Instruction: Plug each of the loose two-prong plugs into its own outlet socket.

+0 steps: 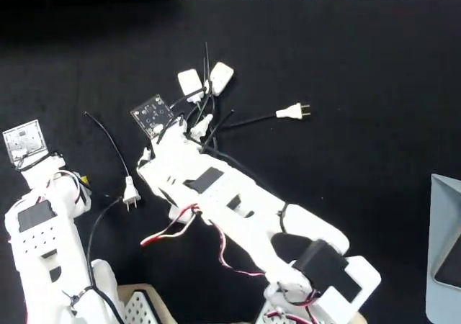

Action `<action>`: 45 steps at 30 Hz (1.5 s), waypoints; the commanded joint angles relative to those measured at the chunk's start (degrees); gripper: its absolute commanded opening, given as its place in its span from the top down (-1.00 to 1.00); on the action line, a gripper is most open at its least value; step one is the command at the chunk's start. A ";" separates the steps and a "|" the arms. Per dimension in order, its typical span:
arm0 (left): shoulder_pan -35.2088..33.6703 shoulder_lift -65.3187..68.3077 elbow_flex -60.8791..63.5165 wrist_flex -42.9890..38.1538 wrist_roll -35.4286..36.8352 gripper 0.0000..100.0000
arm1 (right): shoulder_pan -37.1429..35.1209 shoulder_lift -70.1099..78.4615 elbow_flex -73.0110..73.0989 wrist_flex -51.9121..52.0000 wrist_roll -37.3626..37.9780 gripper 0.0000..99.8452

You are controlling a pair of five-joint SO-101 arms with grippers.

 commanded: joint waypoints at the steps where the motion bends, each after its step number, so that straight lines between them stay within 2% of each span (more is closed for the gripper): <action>1: -0.48 -0.88 -0.48 -1.49 0.35 0.64 | 0.88 0.13 -3.12 -0.70 0.26 0.98; 6: -0.48 -0.88 -0.48 -1.49 0.44 0.64 | 0.79 0.13 -1.54 -0.35 1.05 0.98; 11: -0.40 -0.79 -0.48 -1.49 0.44 0.64 | 0.88 0.13 0.57 -0.79 9.49 0.98; 21: -0.40 -0.70 -0.48 -1.49 0.44 0.64 | 5.01 0.04 0.92 -0.44 15.38 0.98; 27: -0.40 -0.70 -0.48 -1.49 0.44 0.64 | 6.42 -0.31 0.84 -0.44 15.74 0.98; 37: -0.40 -0.70 -0.48 -1.49 0.44 0.64 | 2.37 0.13 0.57 1.58 15.74 0.98; 42: -0.40 -0.70 -0.48 -1.49 0.44 0.64 | 5.27 -0.40 -0.40 2.02 15.21 0.98; 45: -0.40 -0.70 -0.48 -1.49 0.44 0.64 | 6.15 -0.40 -1.19 2.11 11.60 0.98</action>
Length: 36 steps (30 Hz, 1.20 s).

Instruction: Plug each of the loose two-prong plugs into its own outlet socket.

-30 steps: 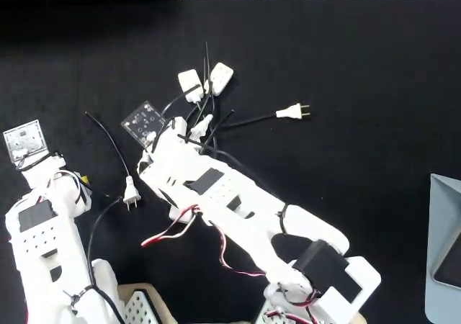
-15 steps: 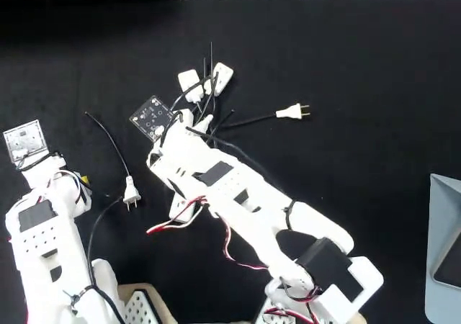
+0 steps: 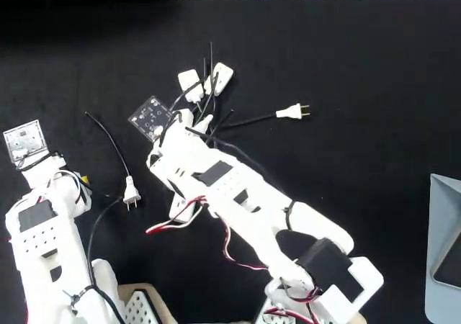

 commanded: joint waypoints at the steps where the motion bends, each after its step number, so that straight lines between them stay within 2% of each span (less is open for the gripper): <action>1: -0.40 -0.70 -0.48 -1.41 0.44 0.64 | 2.11 -0.22 -1.98 1.32 -4.31 0.98; 5: -0.40 -0.70 -0.48 -1.41 0.44 0.64 | 2.29 -0.22 -4.70 5.54 -7.65 0.98; 12: -0.40 -0.70 -0.48 -1.41 0.35 0.64 | 2.02 -0.22 -14.90 22.51 -18.64 0.98; 14: -0.40 -0.70 -0.48 -1.41 0.35 0.64 | 2.02 0.13 -15.87 22.86 -20.40 0.98; 23: -0.22 -1.14 0.13 -1.49 0.35 0.64 | 0.18 5.05 -12.97 15.03 -20.31 0.98; 27: -0.22 -1.14 0.13 -1.49 0.35 0.64 | -1.76 8.04 -13.05 14.95 -20.13 0.98; 32: -0.22 -1.14 0.13 -1.49 0.35 0.64 | -1.49 8.57 -12.70 15.56 -16.35 0.98; 36: -0.22 -1.14 0.13 -1.58 0.35 0.64 | -1.49 8.13 -13.05 19.08 -16.26 0.98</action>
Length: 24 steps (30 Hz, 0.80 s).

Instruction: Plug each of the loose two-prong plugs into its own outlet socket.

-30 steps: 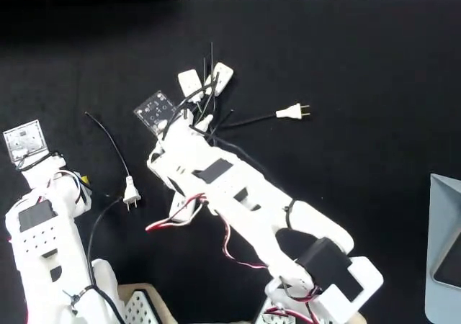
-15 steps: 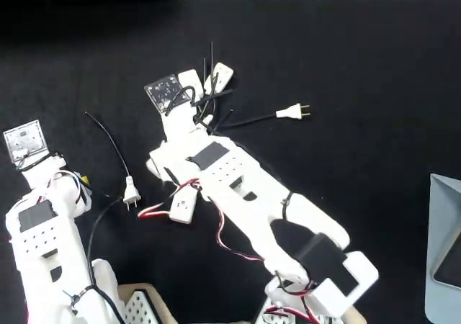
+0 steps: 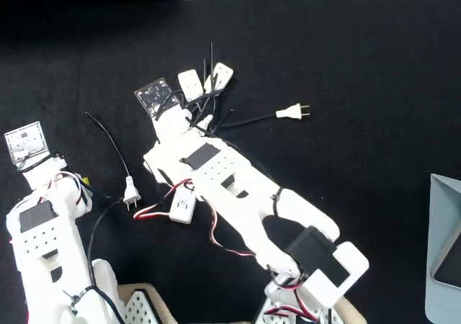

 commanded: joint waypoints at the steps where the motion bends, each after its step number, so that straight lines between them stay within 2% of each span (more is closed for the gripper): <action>1: -0.22 -0.97 -0.57 -1.58 0.35 0.64 | -0.88 -0.40 0.57 3.60 0.79 0.98; 6: -0.22 -0.97 -0.57 -1.58 0.35 0.64 | -0.79 -4.53 0.84 6.68 0.79 0.98; 11: -0.22 -0.97 -0.57 -1.58 0.35 0.64 | 0.18 -4.00 0.84 6.68 1.14 0.98; 15: -0.22 -0.97 -0.57 -1.58 0.35 0.64 | 1.85 -3.12 0.66 6.59 5.19 0.98; 24: -0.13 -0.97 -0.57 -1.93 0.35 0.64 | 1.41 -9.10 0.66 6.95 5.36 0.98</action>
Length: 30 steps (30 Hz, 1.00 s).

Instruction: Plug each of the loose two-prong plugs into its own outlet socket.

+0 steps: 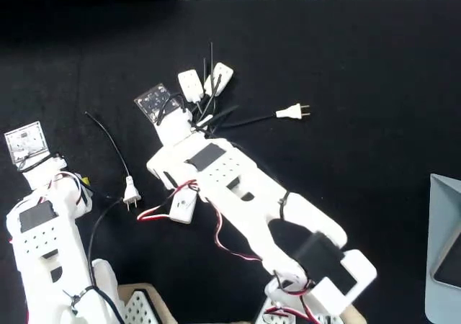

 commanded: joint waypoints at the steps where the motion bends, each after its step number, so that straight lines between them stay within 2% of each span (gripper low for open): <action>1: -0.13 -0.97 -0.48 -2.37 0.35 0.64 | 0.70 -4.79 -0.57 0.62 0.62 0.98; 8: -0.13 -0.97 0.13 -3.16 0.35 0.64 | -2.46 -2.33 -0.84 0.62 0.79 0.98; 12: -0.13 -0.97 0.13 -3.16 0.35 0.64 | -1.93 1.71 -3.56 1.23 0.88 0.98; 21: -0.13 -0.97 0.31 -3.16 0.35 0.64 | 0.00 0.84 -14.02 14.42 0.79 0.98; 30: 0.40 -0.97 -0.40 -3.52 0.53 0.64 | 0.18 -9.89 -13.32 22.07 0.70 0.98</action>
